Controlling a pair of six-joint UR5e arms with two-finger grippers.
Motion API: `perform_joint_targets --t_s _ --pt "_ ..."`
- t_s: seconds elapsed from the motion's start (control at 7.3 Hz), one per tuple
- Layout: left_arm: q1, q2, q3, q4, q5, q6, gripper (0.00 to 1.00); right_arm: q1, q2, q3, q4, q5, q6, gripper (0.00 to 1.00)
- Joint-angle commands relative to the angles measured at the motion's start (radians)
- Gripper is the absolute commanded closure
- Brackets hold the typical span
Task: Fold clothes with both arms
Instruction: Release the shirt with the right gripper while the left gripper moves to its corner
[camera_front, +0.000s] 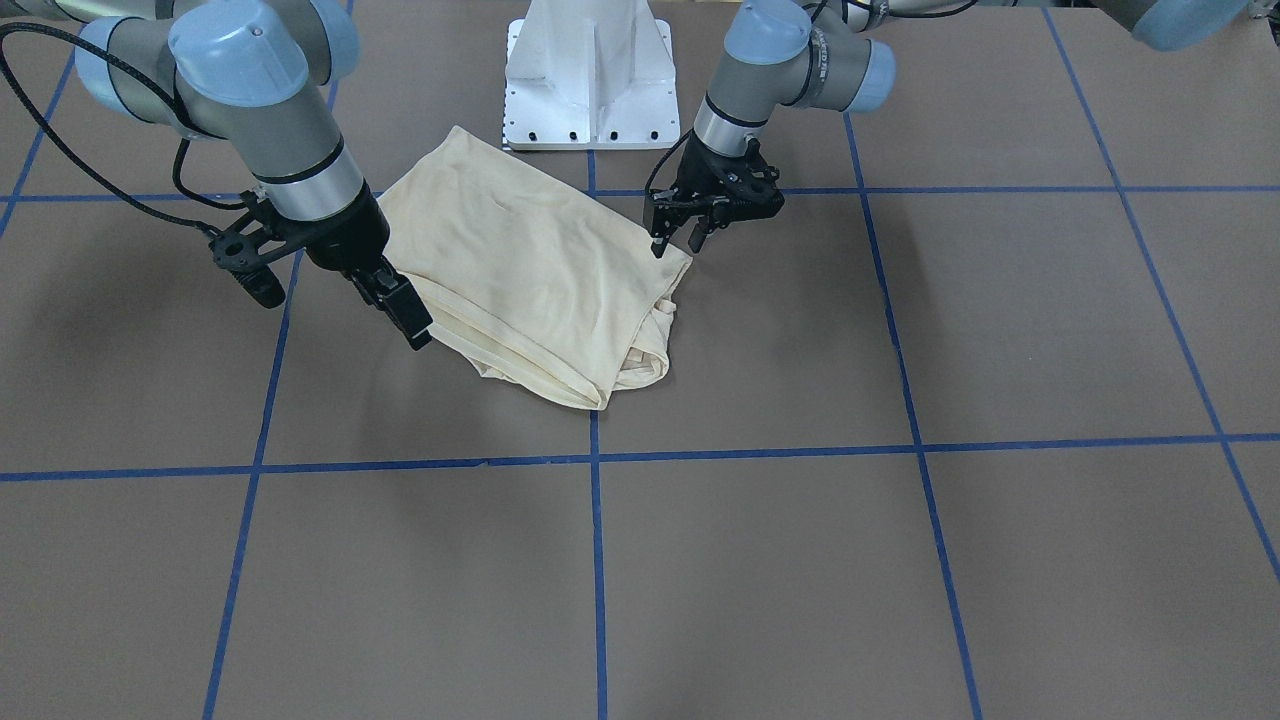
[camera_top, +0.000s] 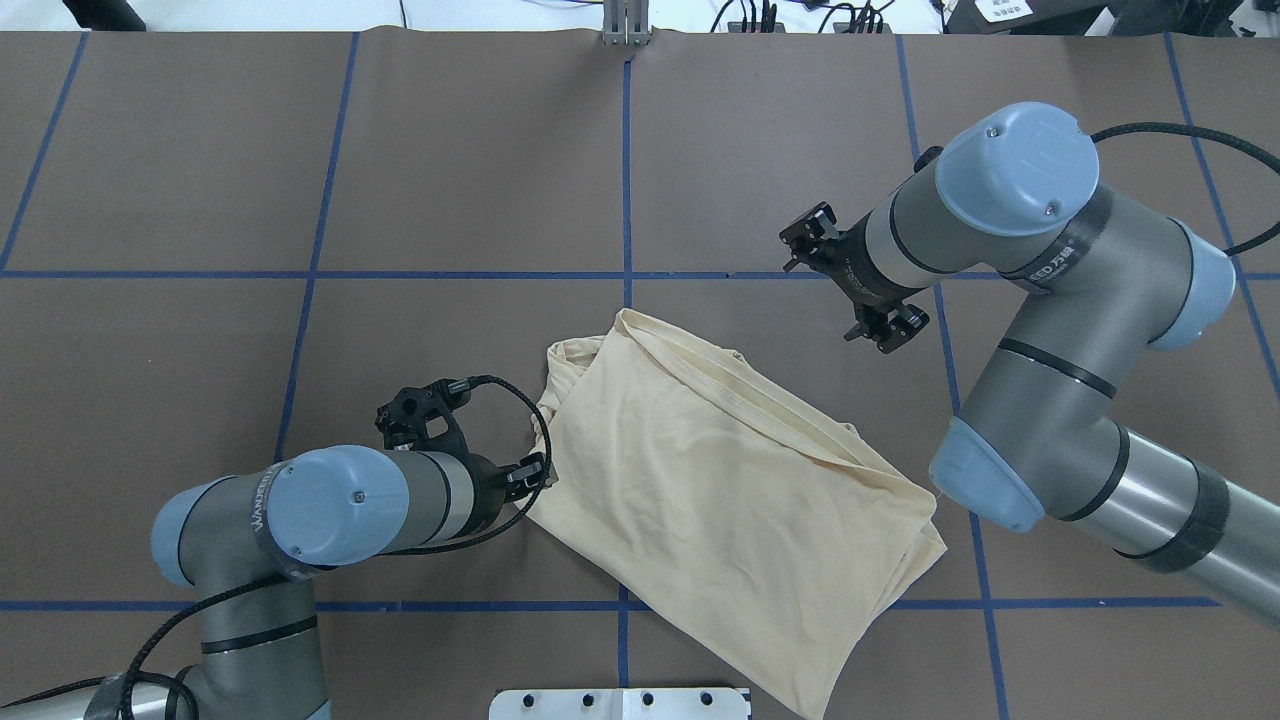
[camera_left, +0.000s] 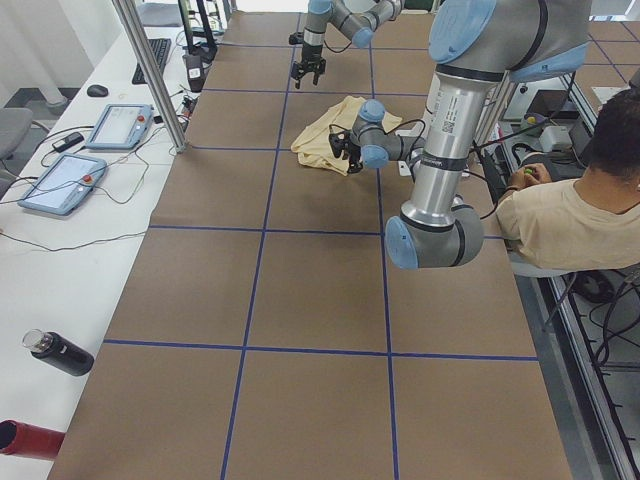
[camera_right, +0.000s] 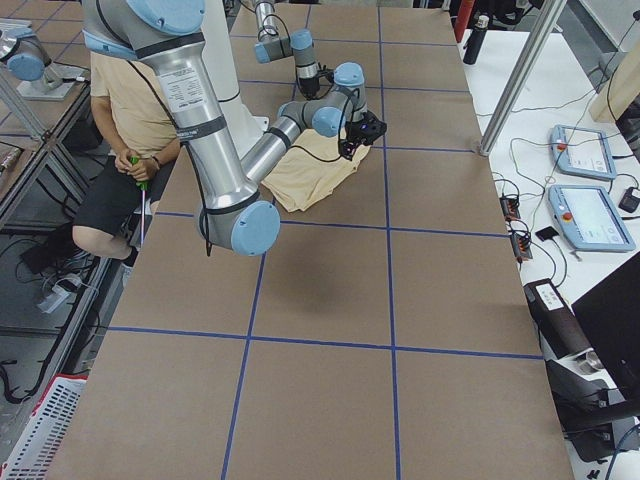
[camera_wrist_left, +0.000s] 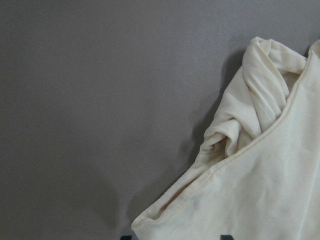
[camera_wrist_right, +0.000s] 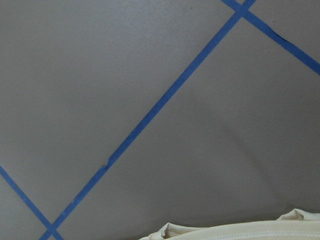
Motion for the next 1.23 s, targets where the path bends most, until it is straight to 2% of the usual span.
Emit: perform_joint_targets --t_s 0.0,1.1 --pt "-0.003 -0.003 0.017 -0.002 -0.002 0.000 0.39 -0.001 -0.001 -0.004 0.000 0.000 0.000 0.00" --pt "-0.004 0.002 0.024 -0.003 -0.005 -0.005 0.43 -0.003 0.003 -0.021 0.002 -0.002 0.000 0.00"
